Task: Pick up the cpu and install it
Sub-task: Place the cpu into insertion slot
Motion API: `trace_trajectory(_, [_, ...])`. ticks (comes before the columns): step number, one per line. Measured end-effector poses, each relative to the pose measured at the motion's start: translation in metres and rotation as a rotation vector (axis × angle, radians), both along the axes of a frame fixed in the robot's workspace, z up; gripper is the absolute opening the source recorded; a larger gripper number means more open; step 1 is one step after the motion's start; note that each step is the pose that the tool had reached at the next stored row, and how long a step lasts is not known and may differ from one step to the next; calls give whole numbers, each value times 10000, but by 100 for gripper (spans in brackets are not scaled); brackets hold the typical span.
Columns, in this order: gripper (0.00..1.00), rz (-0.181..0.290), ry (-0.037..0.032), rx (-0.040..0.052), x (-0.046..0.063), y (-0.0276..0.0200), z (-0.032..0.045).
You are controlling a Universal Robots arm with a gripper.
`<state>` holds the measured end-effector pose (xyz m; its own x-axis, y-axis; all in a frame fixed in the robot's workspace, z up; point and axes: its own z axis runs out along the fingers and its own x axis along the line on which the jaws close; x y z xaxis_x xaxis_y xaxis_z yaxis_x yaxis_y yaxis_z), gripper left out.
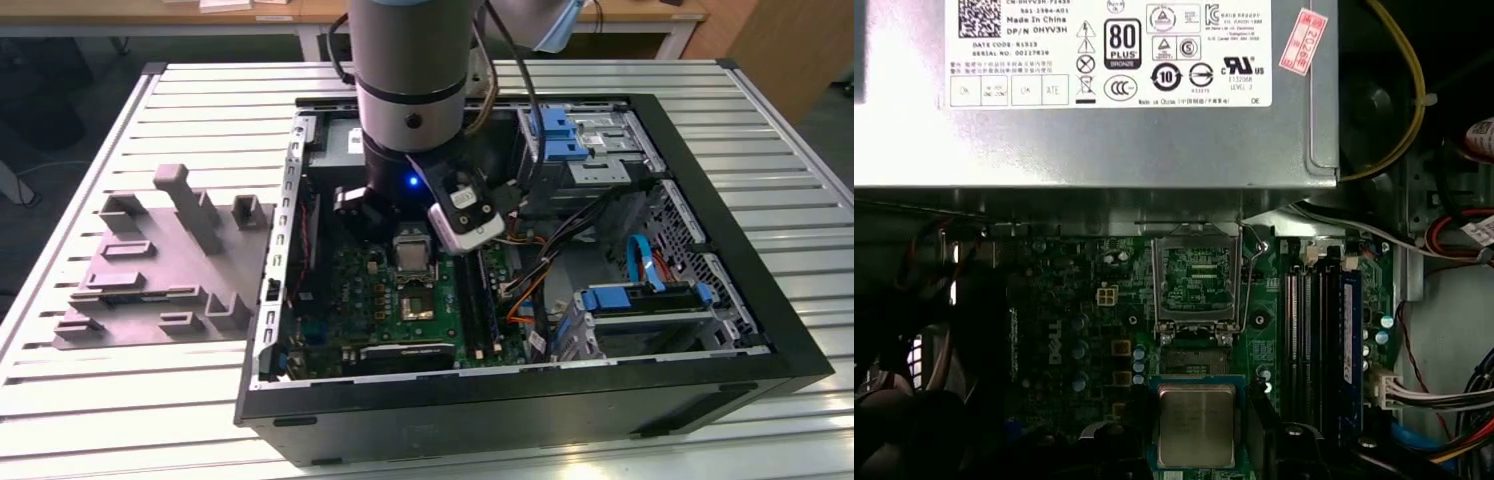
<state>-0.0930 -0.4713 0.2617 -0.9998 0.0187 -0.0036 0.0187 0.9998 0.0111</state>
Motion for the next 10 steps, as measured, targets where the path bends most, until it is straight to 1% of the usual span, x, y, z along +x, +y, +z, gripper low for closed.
trace_trajectory(5, [47,-1,0,-1,15,-2,-83])
trace_trajectory(10, [47,0,0,-1,15,-3,-99])
